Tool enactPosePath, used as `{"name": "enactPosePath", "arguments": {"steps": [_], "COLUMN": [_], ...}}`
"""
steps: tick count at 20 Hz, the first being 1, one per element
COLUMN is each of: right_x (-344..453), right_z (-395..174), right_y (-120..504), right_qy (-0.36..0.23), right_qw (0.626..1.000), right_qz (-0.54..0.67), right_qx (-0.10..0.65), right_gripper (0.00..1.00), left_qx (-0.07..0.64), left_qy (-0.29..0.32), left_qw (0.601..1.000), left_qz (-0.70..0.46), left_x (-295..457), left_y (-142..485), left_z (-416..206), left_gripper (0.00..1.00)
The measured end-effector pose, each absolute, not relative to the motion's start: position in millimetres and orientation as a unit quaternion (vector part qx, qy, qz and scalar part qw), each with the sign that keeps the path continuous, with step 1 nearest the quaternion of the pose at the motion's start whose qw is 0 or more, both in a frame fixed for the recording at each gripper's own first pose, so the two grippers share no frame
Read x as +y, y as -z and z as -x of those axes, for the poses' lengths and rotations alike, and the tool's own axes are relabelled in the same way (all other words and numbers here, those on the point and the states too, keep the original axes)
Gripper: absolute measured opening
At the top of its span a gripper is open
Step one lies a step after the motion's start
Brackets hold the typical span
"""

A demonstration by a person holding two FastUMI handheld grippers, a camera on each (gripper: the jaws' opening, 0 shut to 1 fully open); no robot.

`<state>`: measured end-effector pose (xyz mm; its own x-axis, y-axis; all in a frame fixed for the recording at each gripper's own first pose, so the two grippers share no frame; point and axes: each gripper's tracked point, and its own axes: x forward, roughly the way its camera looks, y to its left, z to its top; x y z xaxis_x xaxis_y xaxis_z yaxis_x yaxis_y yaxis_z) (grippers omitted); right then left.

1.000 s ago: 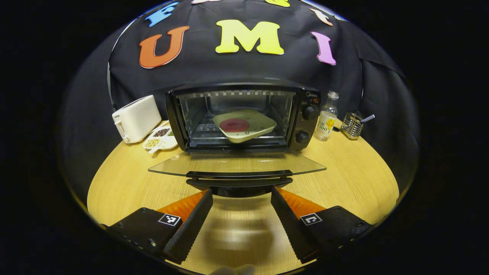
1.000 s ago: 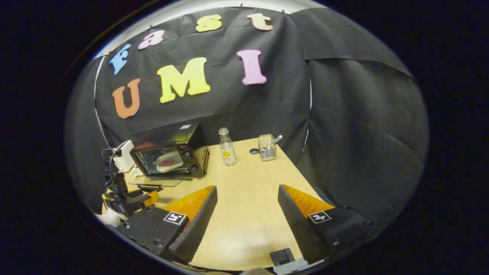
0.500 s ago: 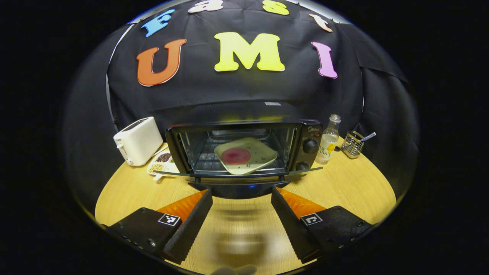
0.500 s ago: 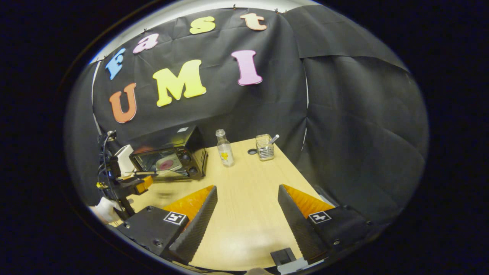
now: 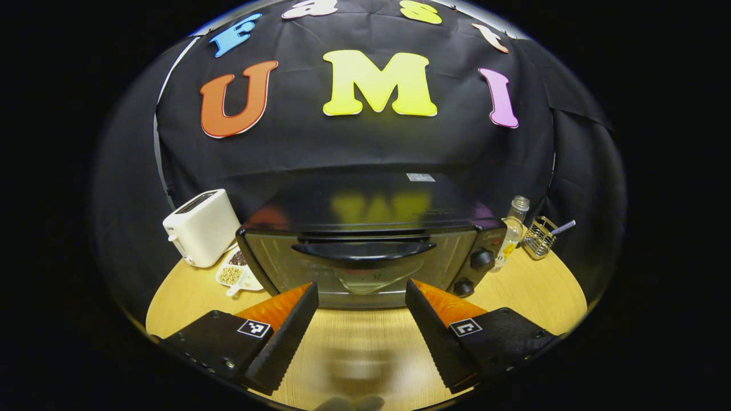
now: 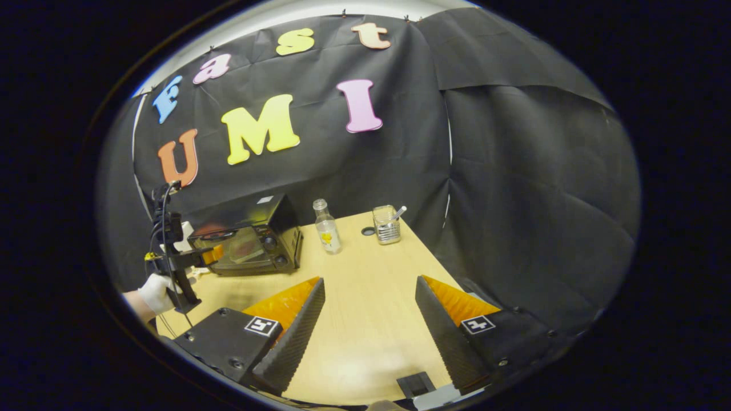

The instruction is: Open the electric oven with the left hand, put the food in, and close the electric oven.

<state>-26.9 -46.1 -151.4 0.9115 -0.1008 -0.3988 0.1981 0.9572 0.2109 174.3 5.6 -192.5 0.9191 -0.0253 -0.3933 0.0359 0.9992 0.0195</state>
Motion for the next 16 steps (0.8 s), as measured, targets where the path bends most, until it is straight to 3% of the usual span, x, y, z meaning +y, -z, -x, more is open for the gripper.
{"name": "enactPosePath", "arguments": {"steps": [7, 8, 10, 14, 16], "right_x": [-42.1, -39.9, -37.6, -33.4, -32.7], "right_z": [33.5, 33.9, 37.0, 43.6, 47.2], "right_y": [151.9, 150.7, 147.6, 137.1, 126.1], "right_qy": [0.073, 0.070, 0.066, 0.052, 0.040], "right_qw": [0.970, 0.970, 0.972, 0.977, 0.982], "right_qz": [-0.118, -0.116, -0.112, -0.100, -0.091], "right_qx": [0.200, 0.200, 0.197, 0.180, 0.163], "right_gripper": [0.96, 1.00, 0.96, 1.00, 0.96], "left_qx": [0.188, 0.187, 0.183, 0.157, 0.129], "left_qy": [0.028, 0.032, 0.033, 0.037, 0.035], "left_qw": [0.982, 0.982, 0.982, 0.987, 0.991], "left_qz": [-0.021, -0.021, -0.022, -0.018, -0.023], "left_x": [-3.1, -4.8, -6.5, -13.4, -18.8], "left_y": [187.5, 187.7, 184.6, 157.6, 128.8], "left_z": [-164.9, -161.8, -156.0, -130.3, -115.2], "left_gripper": [0.97, 0.97, 0.98, 0.98, 0.98]}}
